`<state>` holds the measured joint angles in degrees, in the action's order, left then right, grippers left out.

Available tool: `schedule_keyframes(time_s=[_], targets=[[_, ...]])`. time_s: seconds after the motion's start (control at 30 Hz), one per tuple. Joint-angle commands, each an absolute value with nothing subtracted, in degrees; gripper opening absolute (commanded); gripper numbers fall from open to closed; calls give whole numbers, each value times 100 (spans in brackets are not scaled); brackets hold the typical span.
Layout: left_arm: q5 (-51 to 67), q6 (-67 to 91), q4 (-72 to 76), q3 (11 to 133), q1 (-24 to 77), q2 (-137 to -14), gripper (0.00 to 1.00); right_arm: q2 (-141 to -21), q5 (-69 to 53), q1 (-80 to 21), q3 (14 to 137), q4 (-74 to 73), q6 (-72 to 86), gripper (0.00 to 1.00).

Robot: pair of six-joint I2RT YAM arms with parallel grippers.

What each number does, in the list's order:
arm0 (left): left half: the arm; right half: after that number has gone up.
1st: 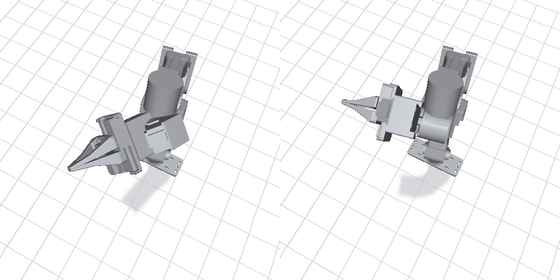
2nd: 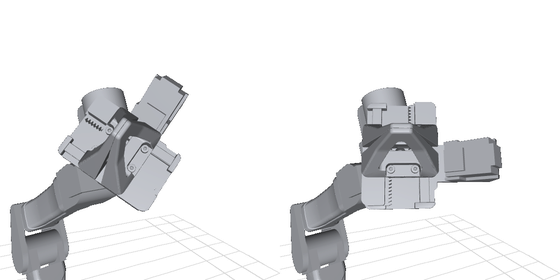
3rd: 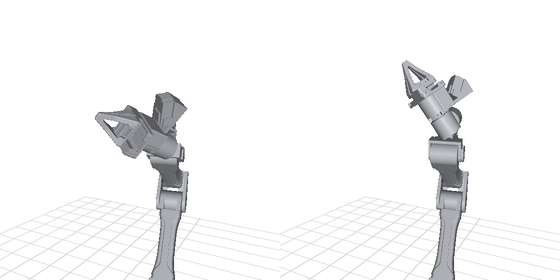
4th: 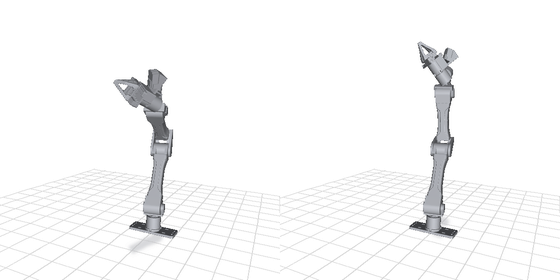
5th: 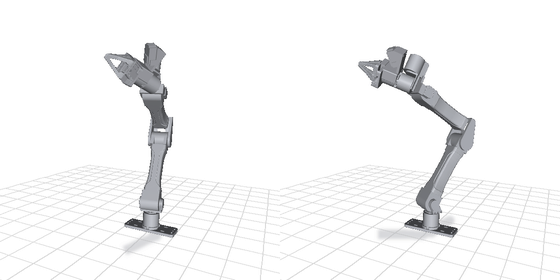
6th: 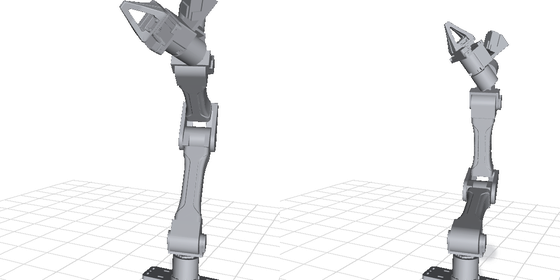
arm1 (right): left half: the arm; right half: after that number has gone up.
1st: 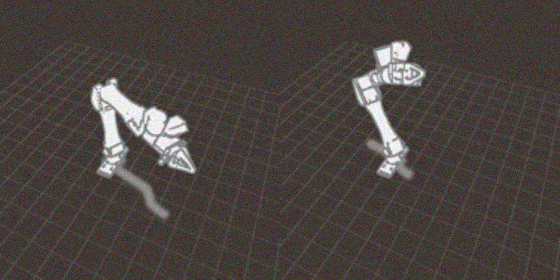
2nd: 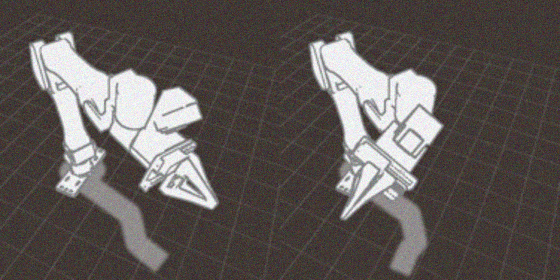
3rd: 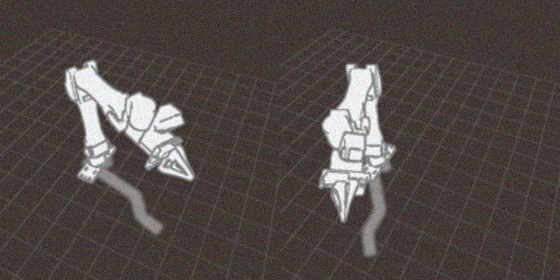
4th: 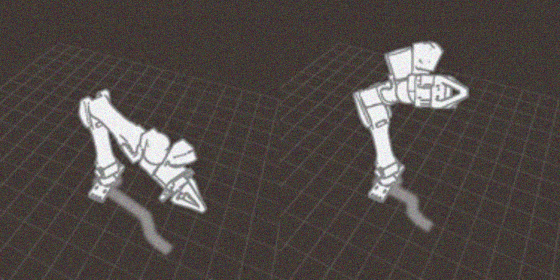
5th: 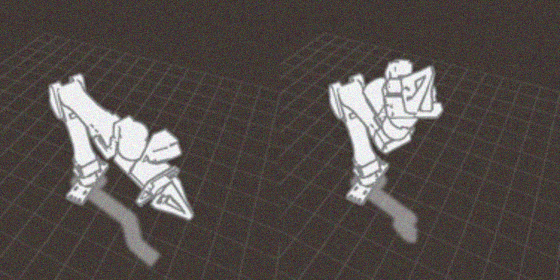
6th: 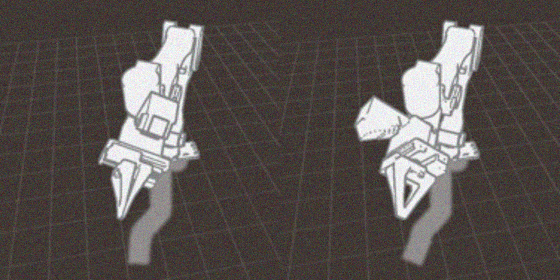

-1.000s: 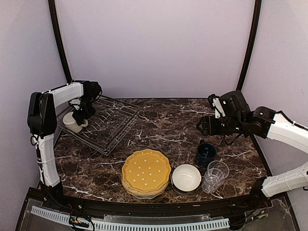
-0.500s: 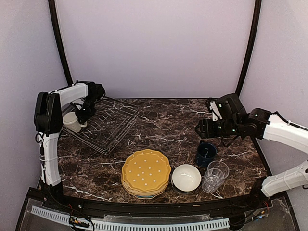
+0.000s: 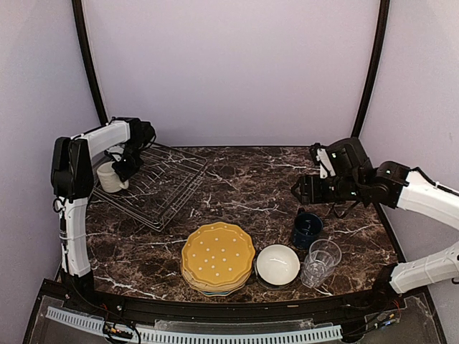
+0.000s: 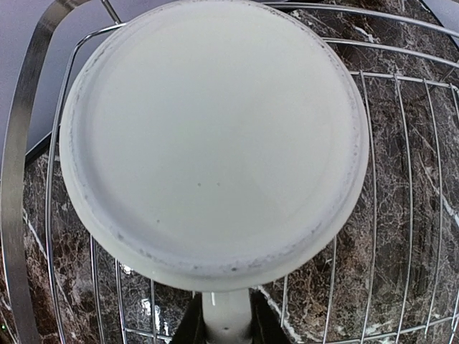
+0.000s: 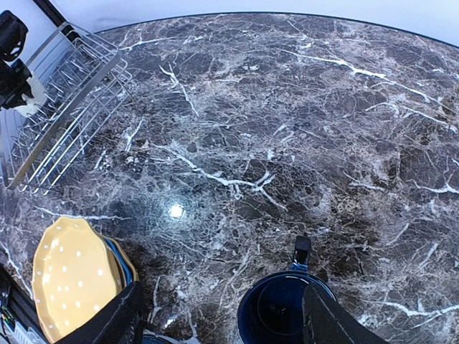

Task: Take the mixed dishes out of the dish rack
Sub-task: Grab the cup from the dish rack, then pass from the left arm to the right

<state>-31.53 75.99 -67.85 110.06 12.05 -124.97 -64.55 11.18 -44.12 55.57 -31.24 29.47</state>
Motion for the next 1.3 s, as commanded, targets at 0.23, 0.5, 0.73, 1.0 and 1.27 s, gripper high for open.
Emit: schedule_keyframes(time_s=[0.23, 0.5, 0.73, 1.0, 1.27], targets=[[-1919, 6307, -5816, 10400, 1226, -11001, 1, -6219, 797, -4383, 5650, -2864, 3129, 76], [-971, 5231, -3939, 9294, 1217, -9510, 1, -6457, 667, -4385, 5719, -2815, 3234, 77], [240, 4560, -2442, 8599, 1214, -8728, 1, -6734, 501, -4380, 5850, -2722, 3272, 78], [1998, 4653, -772, 7989, 1213, -8249, 1, -7016, 237, -4381, 5995, -2483, 3344, 80], [3166, 5936, 1215, 7062, 1380, -8222, 1, -7833, -1085, -4386, 6457, -813, 3781, 89]])
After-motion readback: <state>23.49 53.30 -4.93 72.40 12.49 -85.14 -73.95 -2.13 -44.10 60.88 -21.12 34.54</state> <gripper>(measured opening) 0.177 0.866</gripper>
